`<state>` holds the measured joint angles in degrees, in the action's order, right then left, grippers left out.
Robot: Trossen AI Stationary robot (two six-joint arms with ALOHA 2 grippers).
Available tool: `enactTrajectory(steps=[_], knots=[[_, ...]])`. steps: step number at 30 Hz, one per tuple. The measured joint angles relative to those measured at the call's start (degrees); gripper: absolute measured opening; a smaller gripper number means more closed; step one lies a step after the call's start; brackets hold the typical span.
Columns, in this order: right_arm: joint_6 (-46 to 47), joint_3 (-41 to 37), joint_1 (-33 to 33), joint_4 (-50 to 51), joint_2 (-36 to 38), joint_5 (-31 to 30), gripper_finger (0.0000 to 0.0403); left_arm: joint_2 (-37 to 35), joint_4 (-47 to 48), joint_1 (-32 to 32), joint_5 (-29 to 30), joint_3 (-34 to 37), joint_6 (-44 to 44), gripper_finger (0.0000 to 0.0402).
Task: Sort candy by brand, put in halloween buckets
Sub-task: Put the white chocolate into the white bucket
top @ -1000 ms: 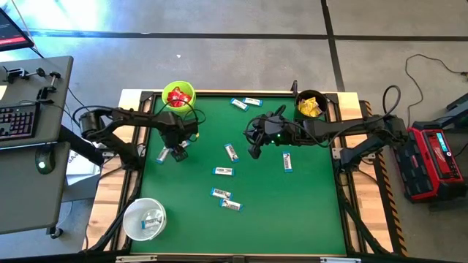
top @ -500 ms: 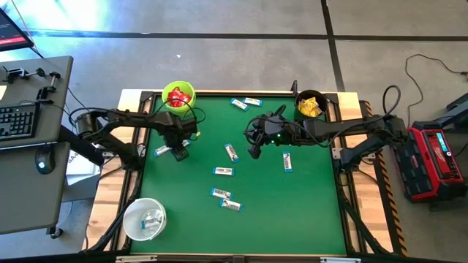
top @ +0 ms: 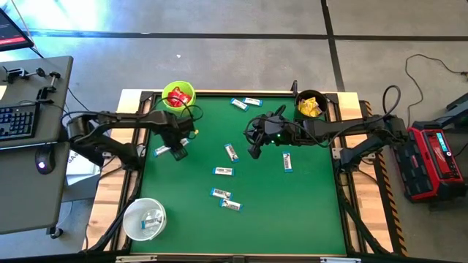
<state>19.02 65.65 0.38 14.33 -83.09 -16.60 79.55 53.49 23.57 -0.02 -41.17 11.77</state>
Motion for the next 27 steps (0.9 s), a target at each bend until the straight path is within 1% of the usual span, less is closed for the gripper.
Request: enactTrajectory(steps=[7,13,20,27], knots=[[-0.8,0.0,0.0,0.0,0.0,0.0,0.0000,-7.4,1.9,-1.8,-6.2,-0.3,-1.4,0.0103],[-1.1,0.0,0.0,0.0,0.0,0.0,0.0000,-13.0,7.8,-5.6,-8.4,-4.9,-1.5,0.0103],[-1.5,0.0,0.0,0.0,0.0,0.0,0.0000,-16.0,18.7,-13.8,-8.9,-14.5,-0.7,0.0097],[-2.0,0.0,0.0,0.0,0.0,0.0,0.0000,-16.4,28.4,-25.0,-8.9,-24.2,3.0,0.0097]])
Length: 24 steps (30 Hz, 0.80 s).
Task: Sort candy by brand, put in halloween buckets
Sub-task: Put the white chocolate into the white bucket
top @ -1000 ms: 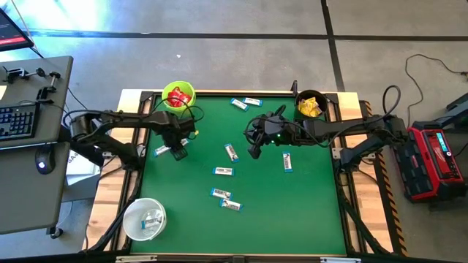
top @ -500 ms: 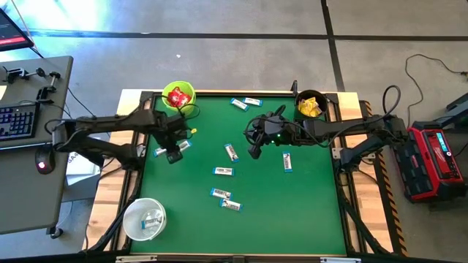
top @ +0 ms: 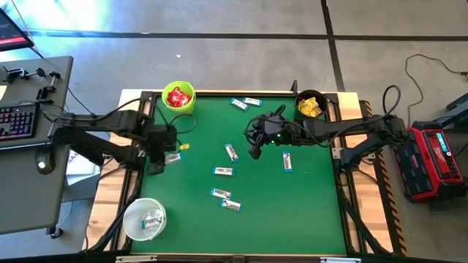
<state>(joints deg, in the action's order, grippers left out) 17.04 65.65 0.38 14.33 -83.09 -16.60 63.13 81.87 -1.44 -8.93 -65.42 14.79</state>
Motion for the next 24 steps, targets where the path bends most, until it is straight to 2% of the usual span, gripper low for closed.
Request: enactTrajectory(steps=[7,16,24], knots=[[-1.0,0.0,0.0,0.0,0.0,0.0,0.0000,0.0,4.3,-13.4,-2.0,-5.1,9.2,0.0097],[-2.1,0.0,0.4,0.0,0.0,0.0,0.0000,0.6,3.8,-35.1,-2.5,-6.0,28.9,0.0097],[-3.0,0.0,1.4,0.0,0.0,0.5,0.0000,6.4,-4.9,-52.5,-2.0,-6.0,43.8,0.0097]])
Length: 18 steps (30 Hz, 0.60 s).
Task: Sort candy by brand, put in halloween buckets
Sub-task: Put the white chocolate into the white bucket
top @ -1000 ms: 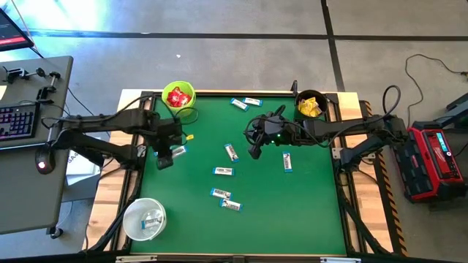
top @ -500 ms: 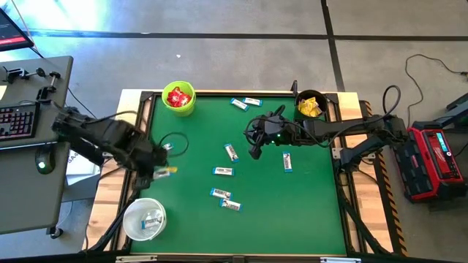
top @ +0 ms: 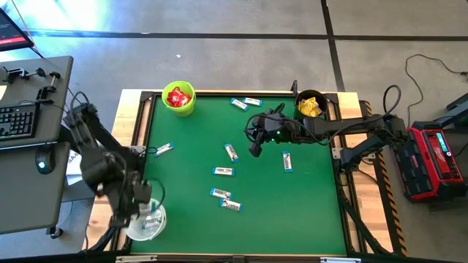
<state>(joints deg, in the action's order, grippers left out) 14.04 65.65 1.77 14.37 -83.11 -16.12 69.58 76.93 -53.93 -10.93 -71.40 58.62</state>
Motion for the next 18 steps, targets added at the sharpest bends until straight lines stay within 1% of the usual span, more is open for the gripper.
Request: enactTrajectory(steps=[4,8,11,14,18], knots=[[-0.3,0.0,0.2,0.0,0.0,0.0,0.0000,5.4,-0.5,-5.4,0.6,0.0,3.8,0.0097],[-0.6,0.0,0.3,0.0,0.0,0.0,0.0000,8.9,-1.7,-7.5,0.6,1.3,7.0,0.0097],[-0.6,0.0,0.5,0.0,0.0,0.0,0.0000,10.4,-4.3,-7.6,-0.6,3.6,7.8,0.0097],[-0.9,0.0,0.8,0.0,0.0,0.0,0.0000,10.8,-9.6,-6.2,-2.7,6.3,7.3,0.0097],[-0.7,0.0,0.9,0.0,0.0,0.0,0.0000,11.4,-12.3,-4.6,-3.0,9.6,7.3,0.0097]])
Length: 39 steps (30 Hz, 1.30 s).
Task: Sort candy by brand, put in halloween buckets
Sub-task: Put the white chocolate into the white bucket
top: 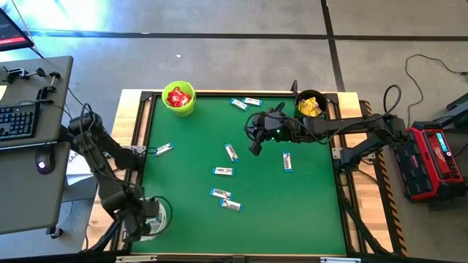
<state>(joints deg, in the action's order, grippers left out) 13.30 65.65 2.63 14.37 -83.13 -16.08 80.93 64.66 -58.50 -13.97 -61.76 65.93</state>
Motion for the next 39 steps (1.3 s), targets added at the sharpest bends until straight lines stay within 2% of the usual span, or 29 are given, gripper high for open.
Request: enactTrajectory(steps=[6,13,22,29,39], knots=[[0.8,0.0,0.0,0.0,-0.1,0.0,0.0000,-0.1,-4.4,2.3,0.7,4.1,-0.2,0.0097],[1.2,0.0,0.0,0.0,-0.2,0.0,0.0000,0.0,-7.9,2.4,3.7,9.2,-0.1,0.0097],[1.2,0.0,0.0,0.0,-0.2,0.0,0.0000,-0.1,-10.8,2.4,4.0,13.8,-0.2,0.0097],[1.2,0.0,0.0,0.0,-0.2,0.0,0.0000,-0.2,-11.7,2.4,2.4,13.0,-3.4,0.0112],[0.7,0.0,0.0,0.0,-0.2,0.0,0.0000,-0.2,-10.9,2.4,2.3,6.6,-6.2,0.0155]])
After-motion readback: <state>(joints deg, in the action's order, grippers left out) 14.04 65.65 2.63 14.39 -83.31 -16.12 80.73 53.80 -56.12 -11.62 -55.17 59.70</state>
